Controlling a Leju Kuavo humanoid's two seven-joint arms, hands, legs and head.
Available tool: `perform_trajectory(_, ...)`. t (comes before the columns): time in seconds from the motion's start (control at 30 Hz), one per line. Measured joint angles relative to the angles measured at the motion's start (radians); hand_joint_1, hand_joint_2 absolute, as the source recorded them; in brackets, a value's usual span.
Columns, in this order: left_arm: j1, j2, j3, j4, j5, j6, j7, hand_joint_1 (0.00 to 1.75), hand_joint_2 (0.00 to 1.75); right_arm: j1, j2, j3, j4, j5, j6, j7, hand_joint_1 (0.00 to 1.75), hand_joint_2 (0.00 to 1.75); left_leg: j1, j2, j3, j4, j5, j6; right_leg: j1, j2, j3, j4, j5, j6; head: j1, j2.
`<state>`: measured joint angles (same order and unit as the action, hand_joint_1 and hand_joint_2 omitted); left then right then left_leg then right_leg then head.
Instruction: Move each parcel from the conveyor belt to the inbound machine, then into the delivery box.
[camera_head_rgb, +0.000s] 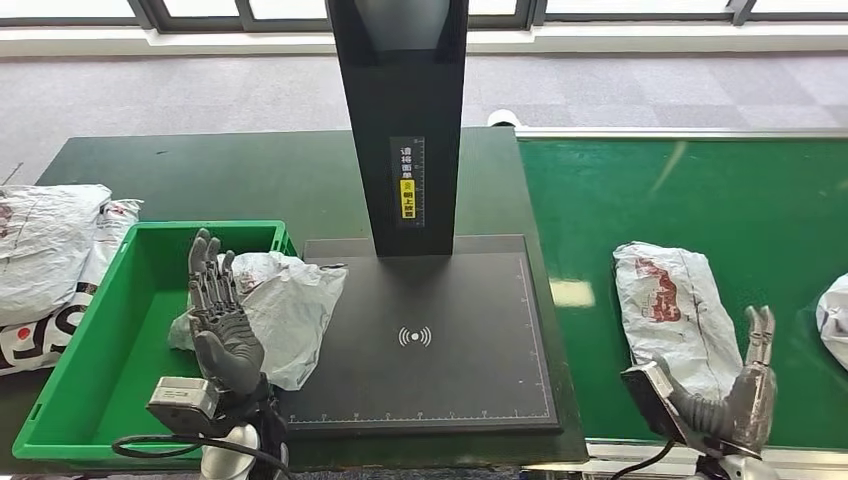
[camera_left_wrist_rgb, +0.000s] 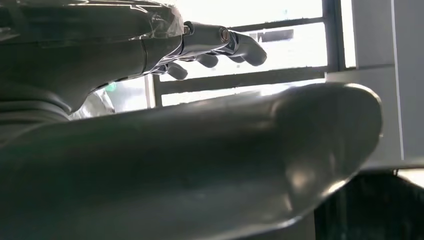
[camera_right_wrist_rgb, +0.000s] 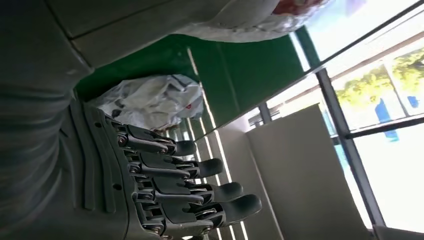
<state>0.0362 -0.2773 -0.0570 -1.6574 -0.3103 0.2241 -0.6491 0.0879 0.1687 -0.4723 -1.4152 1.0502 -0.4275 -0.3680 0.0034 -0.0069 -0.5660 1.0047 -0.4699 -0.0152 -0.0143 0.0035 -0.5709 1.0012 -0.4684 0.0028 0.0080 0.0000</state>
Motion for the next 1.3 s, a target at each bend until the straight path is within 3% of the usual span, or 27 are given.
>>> perform_trajectory(0.2,0.007,0.001,-0.014,0.005,-0.012,-0.04,-0.005,0.0,0.0,-0.059,-0.07,-0.146,0.223,0.085,-0.026,0.043,0.0,1.75,0.0,0.0,0.0,0.0,0.0,0.0,0.0,0.0,0.0,0.0,0.0,0.0,0.0,0.0)
perform_trajectory(0.53,0.007,0.001,-0.014,0.014,-0.016,-0.064,-0.006,0.0,0.0,-0.122,-0.133,-0.233,0.421,0.139,-0.004,0.089,0.0,1.75,0.0,0.001,0.0,0.0,0.0,0.0,0.0,0.001,-0.001,0.0,0.0,0.0,0.0,0.0)
perform_trajectory(0.8,-0.003,0.003,-0.043,0.042,-0.016,-0.065,-0.006,0.0,0.0,-0.265,-0.185,-0.233,0.685,0.202,-0.036,0.111,0.0,1.75,0.0,0.002,0.001,0.0,0.0,0.001,-0.001,0.003,0.0,0.0,0.001,0.001,0.0,0.0)
perform_trajectory(1.13,-0.007,0.005,-0.049,0.071,-0.019,-0.057,-0.006,0.0,0.0,-0.374,-0.178,-0.167,0.863,0.222,-0.018,0.082,0.0,1.75,0.0,0.002,0.0,0.0,0.001,0.001,0.0,0.002,-0.001,0.001,0.001,0.001,0.0,0.0)
perform_trajectory(1.17,-0.007,0.005,-0.051,0.074,-0.019,-0.056,-0.006,0.0,0.0,-0.381,-0.172,-0.159,0.875,0.216,-0.011,0.073,0.25,1.75,0.0,0.002,0.0,0.0,0.001,0.001,0.0,0.002,-0.001,0.001,0.001,0.001,0.0,0.0)
perform_trajectory(1.27,-0.011,0.005,-0.059,0.083,-0.024,-0.055,-0.006,0.0,0.0,-0.392,-0.152,-0.138,0.899,0.192,0.026,0.049,1.56,1.75,0.0,0.001,0.0,0.0,0.001,0.001,0.0,0.002,-0.001,0.001,0.001,0.001,0.0,0.0)
perform_trajectory(1.3,-0.012,0.005,-0.061,0.085,-0.025,-0.054,-0.006,0.0,0.0,-0.393,-0.147,-0.13,0.904,0.187,0.042,0.045,1.75,1.75,0.0,0.001,0.0,0.0,0.001,0.001,0.0,0.002,-0.001,0.001,0.001,0.001,0.0,0.0)
